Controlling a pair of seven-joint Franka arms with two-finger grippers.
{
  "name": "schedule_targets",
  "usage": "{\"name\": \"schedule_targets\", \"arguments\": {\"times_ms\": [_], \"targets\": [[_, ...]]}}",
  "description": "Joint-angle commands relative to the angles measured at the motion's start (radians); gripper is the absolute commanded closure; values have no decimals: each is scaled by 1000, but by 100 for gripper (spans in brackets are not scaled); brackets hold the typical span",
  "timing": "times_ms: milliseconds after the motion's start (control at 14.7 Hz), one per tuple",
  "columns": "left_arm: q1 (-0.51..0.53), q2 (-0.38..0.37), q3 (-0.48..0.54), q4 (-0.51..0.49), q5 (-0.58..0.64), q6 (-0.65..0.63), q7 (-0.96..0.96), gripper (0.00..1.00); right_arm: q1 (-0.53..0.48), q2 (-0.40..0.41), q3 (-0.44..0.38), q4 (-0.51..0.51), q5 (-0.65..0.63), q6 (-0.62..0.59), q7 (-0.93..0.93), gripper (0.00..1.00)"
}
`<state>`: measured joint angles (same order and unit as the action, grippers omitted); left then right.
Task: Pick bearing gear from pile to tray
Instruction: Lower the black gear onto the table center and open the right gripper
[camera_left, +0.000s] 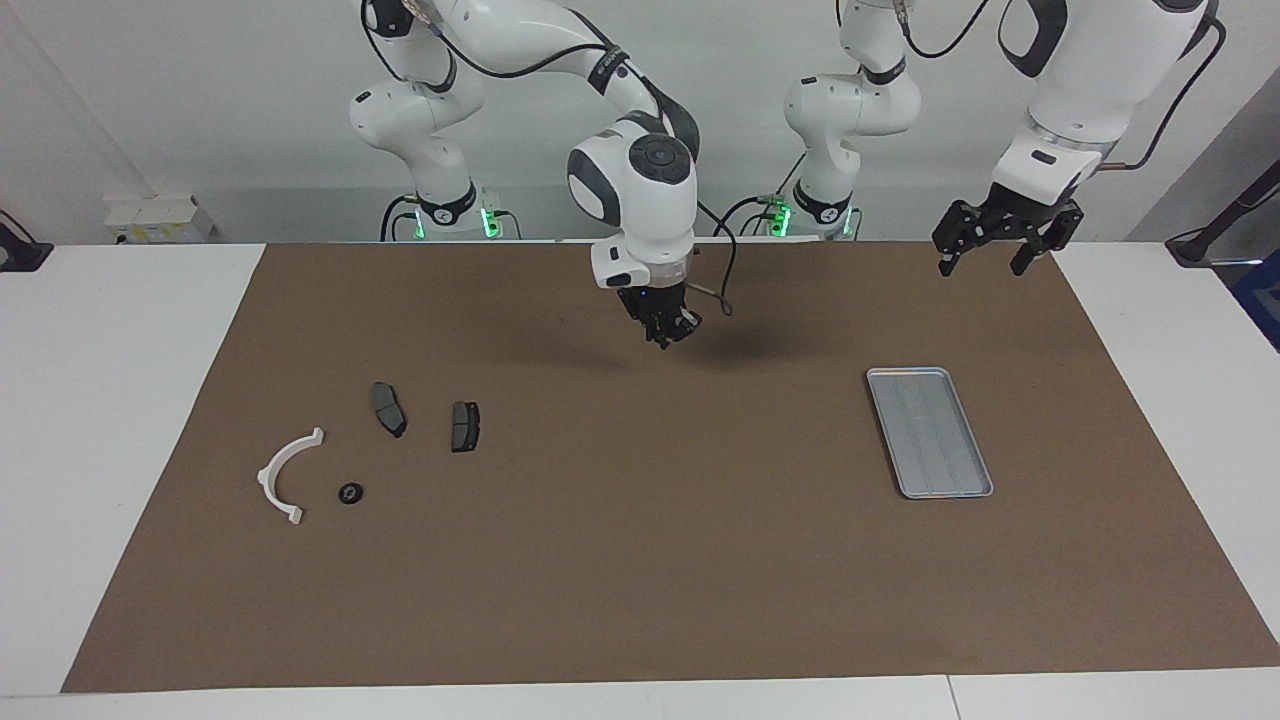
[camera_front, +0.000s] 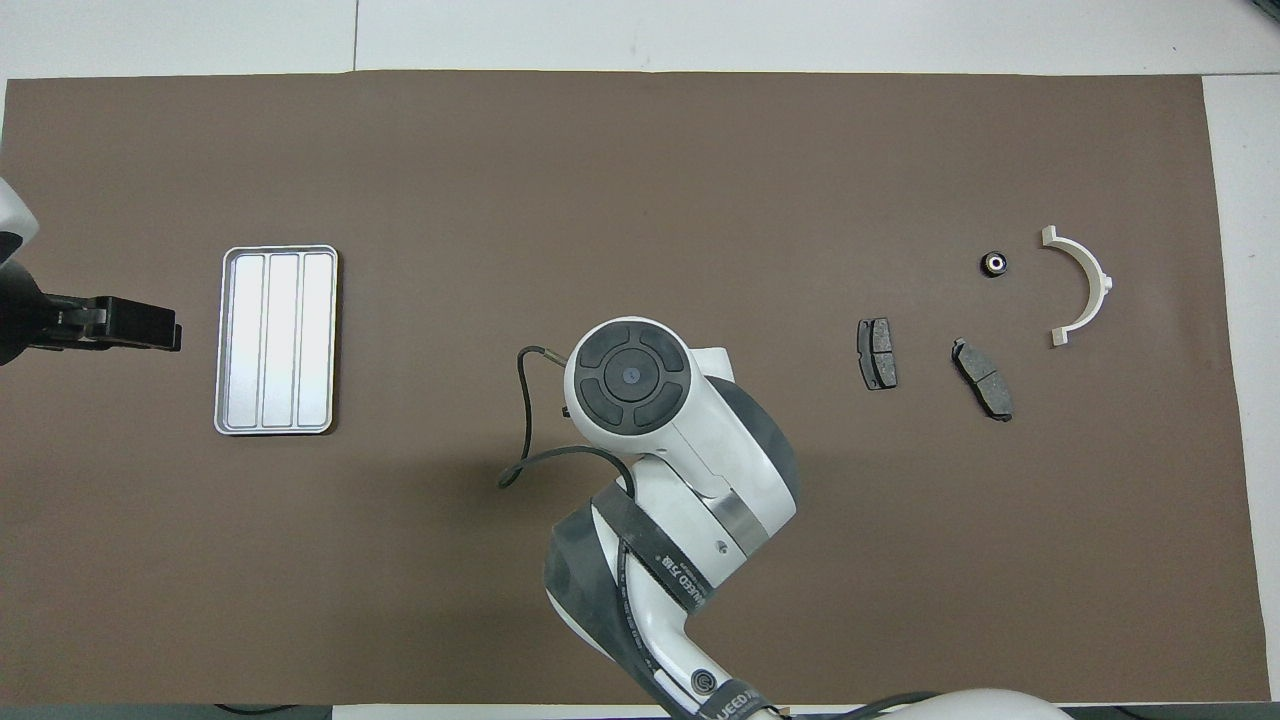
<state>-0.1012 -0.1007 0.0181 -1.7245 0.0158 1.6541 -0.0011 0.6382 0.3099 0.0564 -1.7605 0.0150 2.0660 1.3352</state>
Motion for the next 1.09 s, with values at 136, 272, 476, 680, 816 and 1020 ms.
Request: {"name": "schedule_targets", "arguments": {"times_ms": [136, 272, 476, 680, 816, 1020], "targets": [[-8, -5, 8, -9, -8, 3, 7, 0, 40, 109, -1, -10, -134, 101, 119, 100], [-8, -5, 8, -10, -8, 3, 7, 0, 40, 138, -1, -10, -151, 132, 131, 100], [-8, -5, 8, -10, -8, 3, 7, 0, 43, 162, -1, -5, -161, 160, 143, 100], [-8, -5, 8, -10, -8, 3, 7, 0, 41, 169, -1, -5, -179, 174, 154, 100], [-8, -5, 8, -9, -8, 3, 7, 0, 41, 172, -1, -10, -184, 181, 154, 100], [-8, -5, 8, -10, -8, 3, 7, 0, 37, 176, -1, -17, -190, 213, 154, 100]]}}
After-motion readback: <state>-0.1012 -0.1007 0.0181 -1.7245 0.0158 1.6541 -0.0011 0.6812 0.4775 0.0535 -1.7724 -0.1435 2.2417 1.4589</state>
